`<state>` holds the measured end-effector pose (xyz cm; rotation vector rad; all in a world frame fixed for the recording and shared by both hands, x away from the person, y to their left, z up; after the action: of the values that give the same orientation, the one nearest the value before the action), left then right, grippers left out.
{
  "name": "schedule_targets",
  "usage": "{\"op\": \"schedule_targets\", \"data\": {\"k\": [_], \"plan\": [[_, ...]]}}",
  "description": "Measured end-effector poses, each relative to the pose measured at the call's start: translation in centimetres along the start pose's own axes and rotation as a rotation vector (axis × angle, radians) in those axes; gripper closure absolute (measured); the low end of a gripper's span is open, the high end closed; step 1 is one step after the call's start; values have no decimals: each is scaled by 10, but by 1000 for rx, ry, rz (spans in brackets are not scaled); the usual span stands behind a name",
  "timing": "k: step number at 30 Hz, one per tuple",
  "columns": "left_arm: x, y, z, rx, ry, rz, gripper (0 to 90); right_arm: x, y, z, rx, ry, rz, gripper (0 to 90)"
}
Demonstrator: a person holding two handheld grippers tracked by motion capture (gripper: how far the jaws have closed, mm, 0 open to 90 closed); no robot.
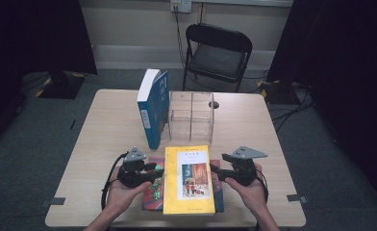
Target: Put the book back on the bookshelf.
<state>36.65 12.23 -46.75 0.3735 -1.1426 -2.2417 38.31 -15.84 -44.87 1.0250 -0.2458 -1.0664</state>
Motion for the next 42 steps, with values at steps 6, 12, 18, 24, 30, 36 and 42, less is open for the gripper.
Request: {"op": "schedule_targets", "data": {"k": [6, 12, 18, 24, 30, 36, 42], "plan": [[0, -2, -2, 1, -9, 7, 471, -13, -9, -15, -16, 29, -5, 366], [2, -2, -3, 19, -26, 16, 446, -13, -17, -22, -38, 43, -23, 367], [10, -1, -6, 17, -56, -4, 446, -18, -19, -29, -44, 73, -41, 353], [11, -2, -10, 23, -75, 18, 420, -16, -22, -32, -23, 87, -92, 323], [17, 0, -16, 42, -98, -2, 420, -16, -23, -34, -24, 93, -143, 322], [18, 0, -17, 40, -91, -3, 412, -12, -20, -30, 9, 90, -212, 487], [18, 0, -17, 43, -93, -1, 412, -12, -18, -26, 17, 108, -275, 513]]}}
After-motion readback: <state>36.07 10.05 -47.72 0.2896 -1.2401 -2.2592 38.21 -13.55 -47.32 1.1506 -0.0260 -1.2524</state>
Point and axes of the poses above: each handheld gripper's, and its own axes: z roughly backward along the jaws, y roughly out of its top, x roughly to its right, the point moved 5 cm from there along -z, roughly forward along the jaws, and after that the axes turned 15 degrees about -z, right-handed, at the moved point
